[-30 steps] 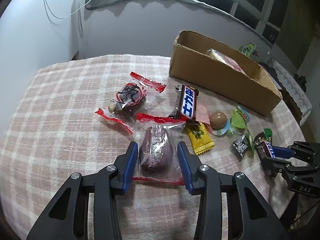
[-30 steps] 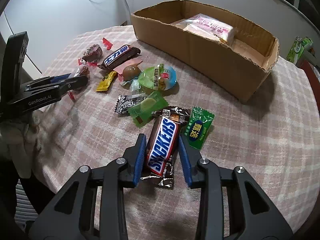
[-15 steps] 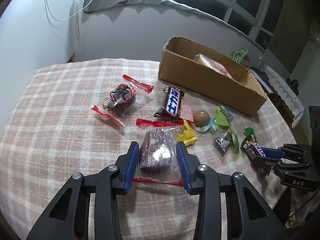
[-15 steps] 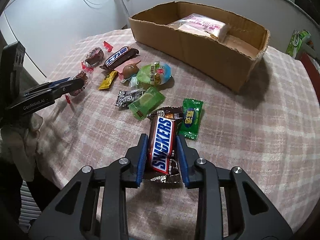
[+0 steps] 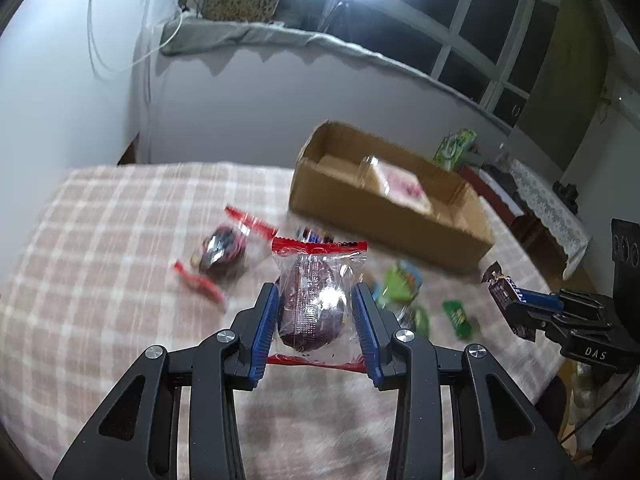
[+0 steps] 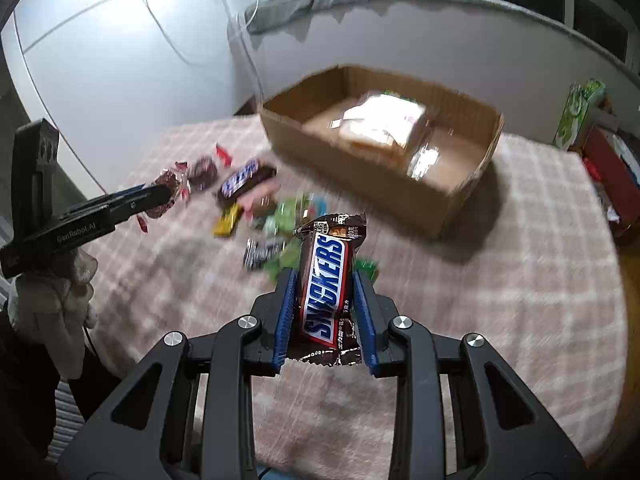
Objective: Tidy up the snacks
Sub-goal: 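Carry both snacks into the box and open both tools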
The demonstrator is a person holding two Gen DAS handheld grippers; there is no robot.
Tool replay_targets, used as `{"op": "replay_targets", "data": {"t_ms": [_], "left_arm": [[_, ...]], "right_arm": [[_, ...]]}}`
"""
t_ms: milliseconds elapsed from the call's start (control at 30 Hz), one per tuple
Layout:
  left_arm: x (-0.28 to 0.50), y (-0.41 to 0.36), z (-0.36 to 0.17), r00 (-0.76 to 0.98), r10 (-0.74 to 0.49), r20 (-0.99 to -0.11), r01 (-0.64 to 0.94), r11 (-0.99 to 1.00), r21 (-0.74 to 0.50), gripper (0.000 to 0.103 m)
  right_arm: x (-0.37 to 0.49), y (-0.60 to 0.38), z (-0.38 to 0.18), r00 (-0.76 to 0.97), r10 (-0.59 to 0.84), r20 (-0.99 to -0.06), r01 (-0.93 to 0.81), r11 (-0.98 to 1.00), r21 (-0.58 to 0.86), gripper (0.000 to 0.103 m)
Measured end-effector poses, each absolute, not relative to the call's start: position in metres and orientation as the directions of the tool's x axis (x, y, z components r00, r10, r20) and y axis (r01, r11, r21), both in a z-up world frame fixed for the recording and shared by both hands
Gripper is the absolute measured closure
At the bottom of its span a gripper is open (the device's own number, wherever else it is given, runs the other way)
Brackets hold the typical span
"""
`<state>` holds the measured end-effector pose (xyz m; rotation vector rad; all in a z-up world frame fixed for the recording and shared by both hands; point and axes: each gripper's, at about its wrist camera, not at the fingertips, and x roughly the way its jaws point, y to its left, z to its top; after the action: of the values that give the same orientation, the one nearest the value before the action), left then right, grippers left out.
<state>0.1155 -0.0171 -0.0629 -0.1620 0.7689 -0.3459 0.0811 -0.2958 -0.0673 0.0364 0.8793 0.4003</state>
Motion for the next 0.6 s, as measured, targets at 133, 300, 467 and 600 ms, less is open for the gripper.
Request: {"op": "replay_targets", "data": {"t_ms": [133,300,467,600], "left_arm": [[0.128,-0.024,-0.050,0.678,-0.376,-0.631,0.261,0.926,-0.271,0.066],[0.141,-0.035,-0.042,0.684,-0.387,-0.619,0.279,0.922,-0.269,0.066],[0.161,-0.048,-0.034,0.686,-0.392,-0.613,0.290,0.920,-0.264,0.066],[0.182,-0.057,-0.028,0.689,-0.388,-0.612,0.290,0.922,-0.258,0.066]], "right_arm": [[0.094,-0.304,-0.053,0.596,0.348,-0.724,-0.315,0.930,0.187,0.073],[0.113,-0.316,-0.042,0.626,0.327,-0.708,-0.289,0.940,0.179,0.073],[0.140,-0.327,-0.035,0.639,0.309,-0.705,-0.270,0.948,0.171,0.073],[0.162,-0.333,-0.034,0.638,0.299,-0.709,-0.256,0.951,0.171,0.073]]}}
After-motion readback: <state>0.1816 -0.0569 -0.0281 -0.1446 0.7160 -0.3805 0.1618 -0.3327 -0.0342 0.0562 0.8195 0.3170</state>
